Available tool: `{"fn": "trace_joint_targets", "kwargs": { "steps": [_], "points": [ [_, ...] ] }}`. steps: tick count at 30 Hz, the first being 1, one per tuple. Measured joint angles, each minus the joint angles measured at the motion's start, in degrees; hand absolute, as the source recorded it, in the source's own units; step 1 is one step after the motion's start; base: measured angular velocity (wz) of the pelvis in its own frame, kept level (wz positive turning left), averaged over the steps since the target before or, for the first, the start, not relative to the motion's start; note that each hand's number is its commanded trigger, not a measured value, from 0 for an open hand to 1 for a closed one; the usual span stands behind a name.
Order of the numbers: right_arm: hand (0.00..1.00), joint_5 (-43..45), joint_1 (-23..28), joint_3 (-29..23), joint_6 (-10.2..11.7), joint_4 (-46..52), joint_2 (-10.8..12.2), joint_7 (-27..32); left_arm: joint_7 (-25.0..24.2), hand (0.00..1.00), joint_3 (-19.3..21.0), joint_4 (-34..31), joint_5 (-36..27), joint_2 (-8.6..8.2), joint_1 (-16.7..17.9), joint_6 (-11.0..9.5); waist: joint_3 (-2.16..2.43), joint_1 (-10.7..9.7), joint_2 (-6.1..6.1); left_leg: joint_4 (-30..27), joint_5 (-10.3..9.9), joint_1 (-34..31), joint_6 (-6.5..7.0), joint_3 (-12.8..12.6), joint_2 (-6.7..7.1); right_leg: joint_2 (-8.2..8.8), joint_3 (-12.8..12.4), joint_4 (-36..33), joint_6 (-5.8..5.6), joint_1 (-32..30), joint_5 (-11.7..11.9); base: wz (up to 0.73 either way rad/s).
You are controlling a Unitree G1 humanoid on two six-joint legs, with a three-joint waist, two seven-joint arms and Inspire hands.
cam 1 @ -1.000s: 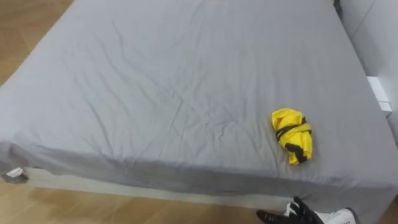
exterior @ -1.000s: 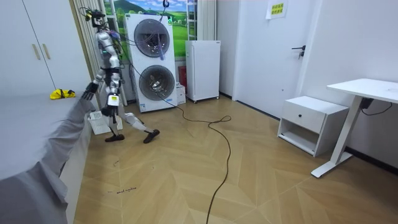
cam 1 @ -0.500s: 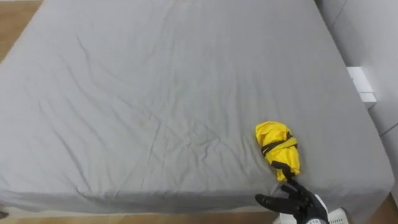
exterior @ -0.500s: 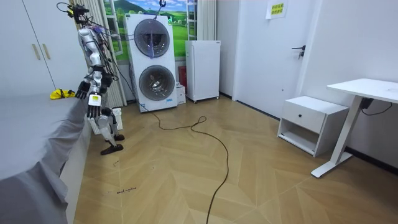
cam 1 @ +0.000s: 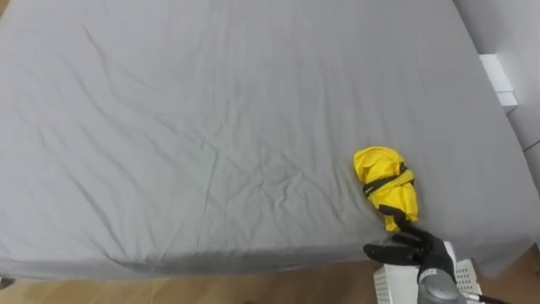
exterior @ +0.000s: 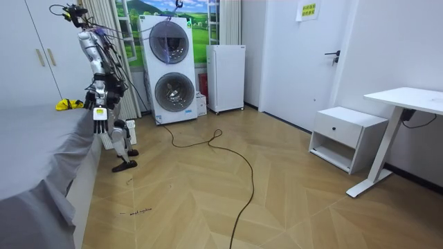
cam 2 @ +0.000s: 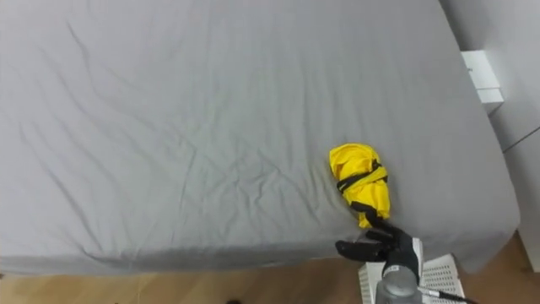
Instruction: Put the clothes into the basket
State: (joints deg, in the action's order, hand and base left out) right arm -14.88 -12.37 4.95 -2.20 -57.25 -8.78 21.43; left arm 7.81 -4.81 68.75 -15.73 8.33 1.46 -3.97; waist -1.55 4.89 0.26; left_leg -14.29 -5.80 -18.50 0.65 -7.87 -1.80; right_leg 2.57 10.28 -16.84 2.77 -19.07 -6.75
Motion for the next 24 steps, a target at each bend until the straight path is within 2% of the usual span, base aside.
{"fn": "trace_joint_targets", "kwargs": {
  "steps": [4, 7, 10, 12, 14, 16, 18, 20, 21, 24],
  "points": [
    [0.0, 3.4, -1.2, 0.1, -2.8, 1.7, 0.0, 3.0, -0.1, 0.0, 0.1, 0.2, -0.6, 0.09, 0.0, 0.3, -0.34, 0.1, -0.48, 0.8, 0.4, -0.9, 0.01, 0.0, 0.39, 0.21, -0.4, -0.5, -0.02, -1.7, 0.0, -0.02],
    [0.0, 4.0, -1.3, 0.5, -3.2, 2.0, 0.0, 4.3, 0.6, 0.0, -0.9, 0.3, -0.5, 0.11, 0.0, 0.3, -0.5, 0.1, -0.68, 0.8, 0.5, -1.1, 0.11, -0.3, 0.54, 0.32, -0.7, -0.7, -0.2, -2.2, -0.1, 0.0],
    [0.0, 4.9, -1.3, 0.6, -6.7, 5.1, 0.0, 5.6, 0.9, 0.0, -1.0, 0.1, -0.5, 0.12, -0.2, 1.0, -0.53, -0.1, -0.76, 1.3, 0.5, -1.2, 0.18, -0.4, 0.78, 0.63, -0.7, -1.0, -0.44, -2.6, -0.3, 0.0],
    [0.0, 6.3, -1.2, 0.7, -10.5, 9.1, 0.0, 7.0, 1.5, 0.0, -1.1, 0.2, -0.5, 0.13, -0.1, 2.0, -0.59, -0.7, -0.86, 2.0, 0.9, -1.1, 0.49, -0.5, 1.12, 0.96, -0.7, -1.3, -0.5, -3.2, -0.3, 0.0],
    [0.0, 6.3, -1.2, 1.3, -11.4, 10.5, 0.0, 9.0, 1.9, 0.0, -1.2, 0.2, -0.5, 0.14, 0.0, 2.6, -0.74, -1.2, -1.1, 2.1, 1.2, -0.7, 0.62, -0.6, 1.46, 1.35, -0.7, -2.0, -0.77, -3.2, -0.5, 0.0],
    [0.0, 6.3, -1.7, 1.4, -10.8, 15.4, -0.3, 11.8, 2.5, 0.0, -2.2, 0.2, -1.0, 0.41, 0.0, 2.9, -0.76, -1.8, -1.15, 2.1, 1.2, -0.7, 0.74, -0.8, 1.65, 1.38, -0.7, -2.1, -0.94, -3.2, -0.6, 0.0],
    [0.0, 6.4, -5.8, 1.2, -6.5, 18.5, -1.4, 14.2, 2.8, 0.0, -2.8, 0.2, -1.4, 0.81, -0.3, 3.3, -0.65, -2.2, -1.51, 2.1, 1.2, -0.3, 0.78, -0.8, 1.68, 1.36, -0.6, -1.9, -0.98, -2.7, -0.7, 0.04],
    [0.0, 6.5, -8.1, 1.1, -3.5, 20.0, -2.7, 14.2, 2.8, 0.0, -3.5, 0.3, -1.6, 1.17, -0.6, 4.1, -0.64, -2.4, -1.75, 2.2, 1.2, 0.3, 0.78, -0.8, 1.54, 1.28, 0.0, -1.4, -1.07, -1.5, -0.7, 0.27],
    [0.0, 6.6, -8.8, 0.9, -2.4, 21.2, -3.3, 14.2, 2.8, 0.0, -4.3, -0.1, -1.6, 1.49, -0.6, 4.5, -0.46, -2.6, -1.9, 2.2, 1.2, 0.5, 0.78, -0.8, 1.37, 1.23, 0.7, -0.7, -1.14, -0.7, -0.8, 0.34],
    [0.0, 8.5, -9.2, 1.0, -1.9, 24.1, -3.6, 13.0, 2.8, 0.0, -5.6, -0.3, -2.3, 1.95, -0.6, 5.8, -0.17, -2.6, -2.15, 2.6, 1.2, 1.1, 0.77, -0.7, 1.22, 1.16, 1.6, 0.3, -1.15, 0.8, -0.8, 0.23]
  ]
}}
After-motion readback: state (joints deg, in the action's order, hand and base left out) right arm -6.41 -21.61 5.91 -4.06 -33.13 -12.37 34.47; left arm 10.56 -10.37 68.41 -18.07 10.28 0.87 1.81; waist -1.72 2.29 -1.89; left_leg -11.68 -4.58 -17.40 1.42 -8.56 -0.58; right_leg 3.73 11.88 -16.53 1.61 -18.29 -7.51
